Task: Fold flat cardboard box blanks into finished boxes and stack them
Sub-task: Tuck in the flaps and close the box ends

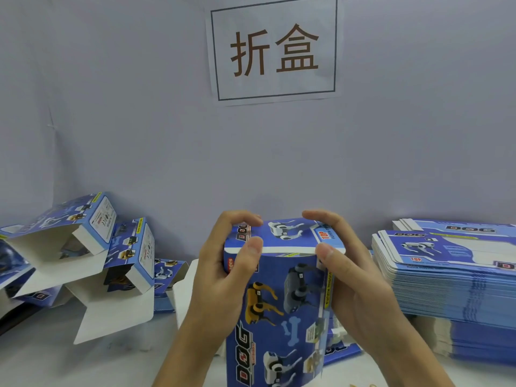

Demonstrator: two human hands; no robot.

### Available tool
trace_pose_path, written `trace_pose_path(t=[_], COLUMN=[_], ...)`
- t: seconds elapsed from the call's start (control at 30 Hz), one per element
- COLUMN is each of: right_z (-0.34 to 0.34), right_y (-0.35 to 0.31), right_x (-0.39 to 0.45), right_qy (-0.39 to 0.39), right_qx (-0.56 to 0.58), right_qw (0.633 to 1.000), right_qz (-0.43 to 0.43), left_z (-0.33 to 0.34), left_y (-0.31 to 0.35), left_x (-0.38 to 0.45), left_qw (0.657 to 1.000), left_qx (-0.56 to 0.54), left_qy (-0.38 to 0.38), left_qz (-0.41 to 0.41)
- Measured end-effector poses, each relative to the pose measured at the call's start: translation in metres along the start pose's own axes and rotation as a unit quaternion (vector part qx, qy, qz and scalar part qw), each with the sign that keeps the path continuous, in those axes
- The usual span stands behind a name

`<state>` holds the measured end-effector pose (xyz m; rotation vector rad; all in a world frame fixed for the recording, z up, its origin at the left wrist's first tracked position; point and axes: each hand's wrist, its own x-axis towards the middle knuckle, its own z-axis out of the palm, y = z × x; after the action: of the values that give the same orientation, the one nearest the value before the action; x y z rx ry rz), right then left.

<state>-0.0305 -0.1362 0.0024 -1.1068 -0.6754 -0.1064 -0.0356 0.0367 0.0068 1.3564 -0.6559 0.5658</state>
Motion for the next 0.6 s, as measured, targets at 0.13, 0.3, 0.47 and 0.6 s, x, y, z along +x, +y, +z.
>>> trace_pose_path(t=[0.13,0.3,0.47,0.6], right_z=[0.0,-0.004,-0.007,-0.009], right_y=[0.004,0.002,0.005,0.01], right_x=[0.01,0.001,0.001,0.002], right_qy=[0.009,-0.045,0.015,0.06], right_qx=[-0.066,-0.084,-0.176,-0.199], right_qw=[0.998,0.995,0.982,0.973], right_qz=[-0.004,-0.008,-0.067,-0.098], left_z=[0.014,0.012,0.002,-0.001], left_y=[-0.004,-0.009,-0.007,-0.011], left_x=[-0.001,0.0,0.003,0.004], left_qw=[0.998,0.999,0.996,0.986], left_qx=[-0.032,-0.036,0.059,0.129], left_qy=[0.041,0.029,-0.013,-0.019], left_qz=[0.02,0.029,0.067,0.102])
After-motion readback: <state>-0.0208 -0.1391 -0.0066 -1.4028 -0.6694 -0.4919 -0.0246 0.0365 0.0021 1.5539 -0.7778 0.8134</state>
